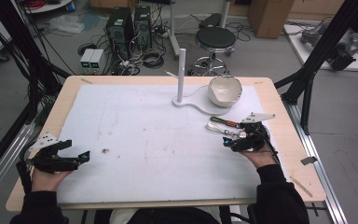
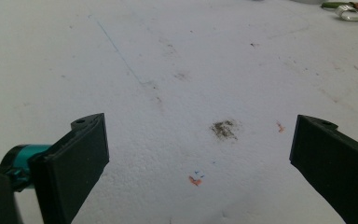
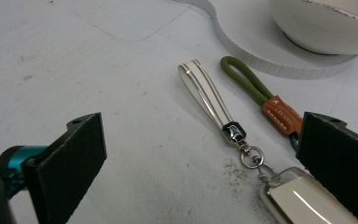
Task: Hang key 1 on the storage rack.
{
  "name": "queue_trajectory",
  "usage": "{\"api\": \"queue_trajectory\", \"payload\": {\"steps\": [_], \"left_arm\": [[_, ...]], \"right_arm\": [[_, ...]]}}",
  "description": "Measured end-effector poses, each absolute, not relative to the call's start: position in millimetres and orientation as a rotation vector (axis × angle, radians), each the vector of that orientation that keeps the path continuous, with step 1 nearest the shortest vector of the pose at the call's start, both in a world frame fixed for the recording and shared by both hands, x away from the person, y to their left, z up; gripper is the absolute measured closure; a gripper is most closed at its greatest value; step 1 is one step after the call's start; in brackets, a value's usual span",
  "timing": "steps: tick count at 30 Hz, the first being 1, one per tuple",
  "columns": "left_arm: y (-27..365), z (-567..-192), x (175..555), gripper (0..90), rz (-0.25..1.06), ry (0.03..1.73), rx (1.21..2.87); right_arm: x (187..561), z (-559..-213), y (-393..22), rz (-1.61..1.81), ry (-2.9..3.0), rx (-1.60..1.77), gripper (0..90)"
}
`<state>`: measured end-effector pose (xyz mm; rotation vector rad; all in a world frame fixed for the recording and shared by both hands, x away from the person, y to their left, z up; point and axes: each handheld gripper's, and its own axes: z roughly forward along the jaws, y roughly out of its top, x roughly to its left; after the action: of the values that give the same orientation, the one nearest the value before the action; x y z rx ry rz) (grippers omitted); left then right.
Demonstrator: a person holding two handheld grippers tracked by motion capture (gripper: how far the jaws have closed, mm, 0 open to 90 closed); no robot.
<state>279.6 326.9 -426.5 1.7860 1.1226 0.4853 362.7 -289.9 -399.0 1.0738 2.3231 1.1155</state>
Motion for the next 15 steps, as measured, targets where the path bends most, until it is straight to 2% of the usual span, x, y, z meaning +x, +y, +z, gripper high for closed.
{"api": "queue_trajectory", "payload": {"steps": [15], "left_arm": [[327,-427,280,5.0,0.482,1.117,1.786]], "right_arm": [[394,-396,-293,1.065,2.351,1.103,0.5]]}}
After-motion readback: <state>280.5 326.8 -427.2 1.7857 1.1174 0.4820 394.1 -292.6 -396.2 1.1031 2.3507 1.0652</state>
